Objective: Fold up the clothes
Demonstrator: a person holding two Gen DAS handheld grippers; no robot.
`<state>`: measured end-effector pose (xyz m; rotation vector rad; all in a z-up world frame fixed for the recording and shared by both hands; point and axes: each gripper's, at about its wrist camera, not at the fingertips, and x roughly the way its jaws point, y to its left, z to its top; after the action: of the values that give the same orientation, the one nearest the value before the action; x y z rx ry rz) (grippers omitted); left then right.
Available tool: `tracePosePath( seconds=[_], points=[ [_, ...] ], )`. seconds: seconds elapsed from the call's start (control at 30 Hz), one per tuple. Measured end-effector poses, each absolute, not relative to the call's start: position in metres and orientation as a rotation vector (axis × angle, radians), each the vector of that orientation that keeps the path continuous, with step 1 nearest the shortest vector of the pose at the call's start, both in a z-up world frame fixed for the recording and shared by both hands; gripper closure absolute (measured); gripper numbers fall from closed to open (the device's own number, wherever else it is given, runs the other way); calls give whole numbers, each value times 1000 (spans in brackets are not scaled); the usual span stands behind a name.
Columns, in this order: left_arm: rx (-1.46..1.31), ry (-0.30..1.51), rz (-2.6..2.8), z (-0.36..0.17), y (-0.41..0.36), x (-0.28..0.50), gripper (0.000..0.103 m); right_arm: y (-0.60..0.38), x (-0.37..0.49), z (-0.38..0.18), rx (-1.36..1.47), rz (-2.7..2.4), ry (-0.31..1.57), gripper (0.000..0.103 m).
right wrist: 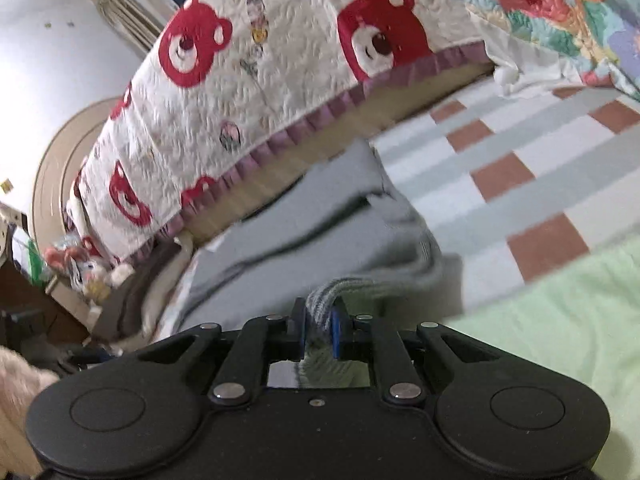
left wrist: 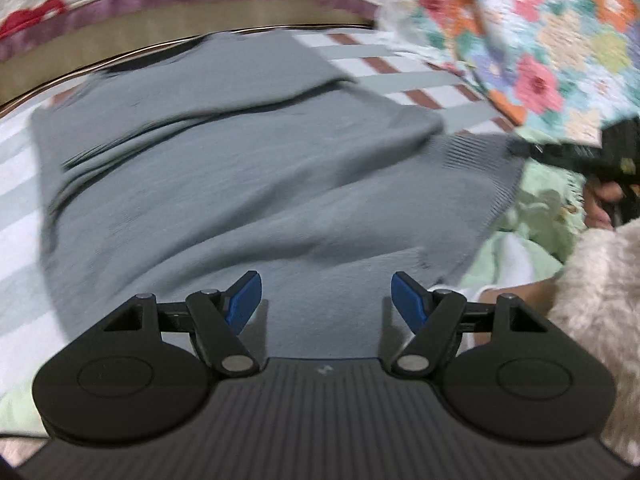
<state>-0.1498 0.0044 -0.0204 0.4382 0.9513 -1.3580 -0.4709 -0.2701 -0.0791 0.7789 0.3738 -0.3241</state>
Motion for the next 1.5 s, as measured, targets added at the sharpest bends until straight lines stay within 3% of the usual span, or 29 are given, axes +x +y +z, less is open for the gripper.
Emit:
tracePosePath(
  seconds=[0.4, 0.83, 1.03, 1.07, 1.1, 1.17, 1.27, 1.5],
  points=[
    [635, 1157, -1561, -55, -108, -175, 31, -319, -422, -59, 826, -392, 429, 88],
    [871, 1055, -1559, -54, -117, -204, 30, -356, -387, -59, 916, -400, 436, 88],
    [1007, 914, -1538, -46, -96, -213, 31, -366, -380, -62, 914, -415, 446, 88],
    [993, 914, -1517, -44, -94, -209, 42, -367, -379, -63, 906, -421, 453, 88],
    [985, 902, -1489, -43, -92, -204, 67, -368, -378, -64, 899, -428, 460, 88],
    [979, 857, -1426, -39, -88, -193, 88, -368, -381, -67, 915, -426, 455, 88],
    [905, 836, -1356, -29, -81, -171, 94, -365, -385, -70, 908, -444, 465, 88],
    [798, 925, -1361, -32, -70, -163, 94, -342, -401, -84, 976, -476, 473, 81]
  ],
)
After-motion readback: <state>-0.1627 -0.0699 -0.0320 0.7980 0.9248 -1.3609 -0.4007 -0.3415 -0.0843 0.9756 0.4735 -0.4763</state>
